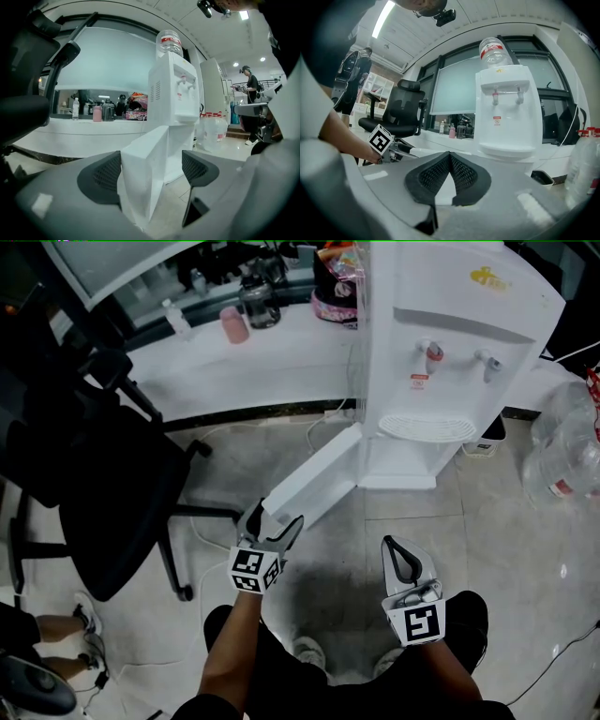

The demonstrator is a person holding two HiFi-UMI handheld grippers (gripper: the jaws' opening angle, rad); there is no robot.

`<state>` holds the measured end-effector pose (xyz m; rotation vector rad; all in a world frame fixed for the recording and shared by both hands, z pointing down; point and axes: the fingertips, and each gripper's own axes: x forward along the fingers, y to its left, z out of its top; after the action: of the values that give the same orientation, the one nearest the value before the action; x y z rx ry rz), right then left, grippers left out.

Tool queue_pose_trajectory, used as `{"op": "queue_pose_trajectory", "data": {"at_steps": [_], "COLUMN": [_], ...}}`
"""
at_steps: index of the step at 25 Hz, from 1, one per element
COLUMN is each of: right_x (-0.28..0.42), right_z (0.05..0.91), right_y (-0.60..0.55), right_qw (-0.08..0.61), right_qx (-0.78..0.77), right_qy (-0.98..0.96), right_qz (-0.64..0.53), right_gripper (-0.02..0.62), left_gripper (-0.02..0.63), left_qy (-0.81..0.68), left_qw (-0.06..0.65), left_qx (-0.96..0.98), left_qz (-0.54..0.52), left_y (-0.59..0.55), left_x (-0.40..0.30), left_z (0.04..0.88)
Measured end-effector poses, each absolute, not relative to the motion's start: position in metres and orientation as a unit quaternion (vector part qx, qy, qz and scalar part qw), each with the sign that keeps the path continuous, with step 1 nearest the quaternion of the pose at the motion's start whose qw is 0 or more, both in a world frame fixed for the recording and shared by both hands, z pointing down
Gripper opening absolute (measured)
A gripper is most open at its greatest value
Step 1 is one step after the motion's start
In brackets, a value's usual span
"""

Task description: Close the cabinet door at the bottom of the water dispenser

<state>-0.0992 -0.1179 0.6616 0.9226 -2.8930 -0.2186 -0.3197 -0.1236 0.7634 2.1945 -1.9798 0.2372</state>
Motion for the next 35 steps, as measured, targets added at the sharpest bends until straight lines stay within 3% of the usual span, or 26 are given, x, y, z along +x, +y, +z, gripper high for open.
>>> {"op": "queue_pose_trajectory", "data": {"at_steps": [26,35], "right_x": [-0.07,-0.047], "right_z": [0.661,0.662], "right_y": [-0.14,-0.148], "right_qw": [0.057,0.088], "right_qx": [0.332,0.329], "right_qy": [-0.937,-0.934], "right_qz": [-0.088,-0.112], "right_gripper": [0.003,0.003], "left_gripper": [0.4,0.387], "left_qy": [-0.601,-0.563], "left_qw": [0.121,0.085], "left_qx": [0.786,0.818], "left_qz": [0.081,0.08], "left_y": [-0.081,-0.084], "left_x": [-0.204,-0.148], "left_z": [0.766,0.765]}}
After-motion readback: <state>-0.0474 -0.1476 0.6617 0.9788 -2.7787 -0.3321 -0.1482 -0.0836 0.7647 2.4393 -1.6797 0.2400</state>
